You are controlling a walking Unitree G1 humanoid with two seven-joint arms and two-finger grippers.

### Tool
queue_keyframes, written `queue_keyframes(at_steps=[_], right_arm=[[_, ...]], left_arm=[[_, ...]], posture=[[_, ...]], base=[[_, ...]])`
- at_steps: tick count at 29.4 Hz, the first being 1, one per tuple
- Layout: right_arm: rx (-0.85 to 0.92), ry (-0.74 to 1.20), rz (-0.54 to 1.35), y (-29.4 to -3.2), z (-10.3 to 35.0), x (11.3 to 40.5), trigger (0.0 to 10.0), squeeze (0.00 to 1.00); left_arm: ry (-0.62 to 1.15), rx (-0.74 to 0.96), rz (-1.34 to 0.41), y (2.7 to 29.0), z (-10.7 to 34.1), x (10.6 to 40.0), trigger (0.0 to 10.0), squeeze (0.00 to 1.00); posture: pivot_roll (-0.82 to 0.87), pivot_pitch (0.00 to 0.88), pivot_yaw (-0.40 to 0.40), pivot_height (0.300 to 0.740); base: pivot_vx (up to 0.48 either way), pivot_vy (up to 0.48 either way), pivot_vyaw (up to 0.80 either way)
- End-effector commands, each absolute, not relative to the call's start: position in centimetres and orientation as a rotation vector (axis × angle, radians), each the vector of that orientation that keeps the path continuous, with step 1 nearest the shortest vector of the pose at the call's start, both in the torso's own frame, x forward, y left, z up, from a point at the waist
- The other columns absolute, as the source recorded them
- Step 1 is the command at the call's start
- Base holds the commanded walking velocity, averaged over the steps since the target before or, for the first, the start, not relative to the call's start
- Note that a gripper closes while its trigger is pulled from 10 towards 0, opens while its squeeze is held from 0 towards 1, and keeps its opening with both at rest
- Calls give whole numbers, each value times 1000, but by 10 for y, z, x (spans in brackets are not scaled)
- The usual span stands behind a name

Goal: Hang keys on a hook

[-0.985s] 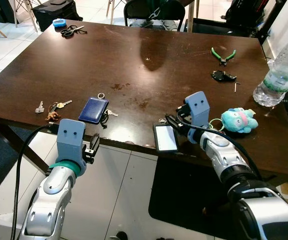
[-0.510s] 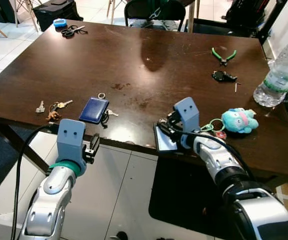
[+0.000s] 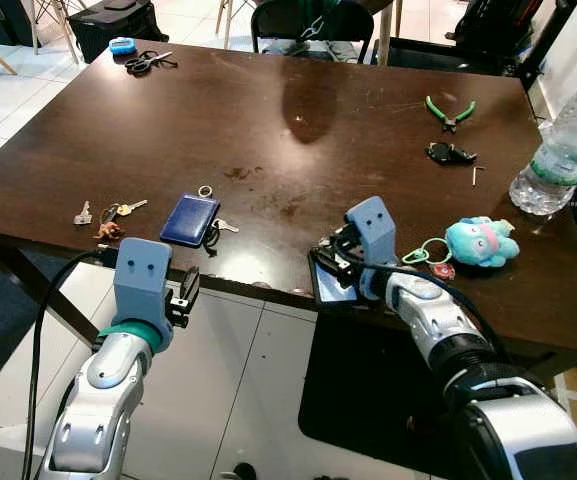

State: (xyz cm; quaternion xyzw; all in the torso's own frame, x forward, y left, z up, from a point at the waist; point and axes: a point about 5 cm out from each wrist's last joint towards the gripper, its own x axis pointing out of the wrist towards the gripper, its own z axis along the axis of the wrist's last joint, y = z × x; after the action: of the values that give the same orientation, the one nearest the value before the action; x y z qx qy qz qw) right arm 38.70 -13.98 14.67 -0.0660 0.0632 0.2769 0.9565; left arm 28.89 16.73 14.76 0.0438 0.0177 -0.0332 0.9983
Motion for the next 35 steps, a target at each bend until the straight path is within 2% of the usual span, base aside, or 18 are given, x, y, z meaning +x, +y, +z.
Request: queue_keyframes(at_steps=[1,20,21,22,24,25,26,27,28,35], right_arm=[[-77,183,538,-144,140,386,10000,0],[-102,204,543,-138,137,387,10000,0],[-102,208,543,-138,136,386,8000,0],[-126,248,545,-136,129,384,4275,0],[-126,248,545,-136,129,384,4275,0],[-142,278,546,-135,123,382,3373,0],[-142,278,546,-135,123,382,3373,0],[-152,301,545,-134,119,381,2118,0],[-158,313,544,-134,116,380,0,0],[-158,313,542,-134,115,380,0,0]], left_arm=[[58,84,-65,169,143,286,10000,0],[58,85,-63,169,143,287,10000,0],[58,85,-63,169,143,287,10000,0],[58,84,-63,169,143,287,10000,0],[58,84,-63,169,143,287,10000,0],[57,83,-63,168,143,287,10000,0],[57,83,-63,168,143,287,10000,0],[57,82,-62,168,143,286,10000,0],[57,82,-62,168,143,286,10000,0],[58,81,-61,168,143,286,10000,0]], posture=[[11,146,108,740],[14,147,107,740],[16,149,107,740],[17,153,106,740],[17,153,106,740],[18,153,105,740],[18,153,105,740],[19,155,106,740],[20,156,105,740],[19,157,106,740]], base=[[0,0,0],[0,0,0],[0,0,0],[0,0,0],[0,0,0],[0,0,0],[0,0,0],[0,0,0],[0,0,0],[0,0,0]])
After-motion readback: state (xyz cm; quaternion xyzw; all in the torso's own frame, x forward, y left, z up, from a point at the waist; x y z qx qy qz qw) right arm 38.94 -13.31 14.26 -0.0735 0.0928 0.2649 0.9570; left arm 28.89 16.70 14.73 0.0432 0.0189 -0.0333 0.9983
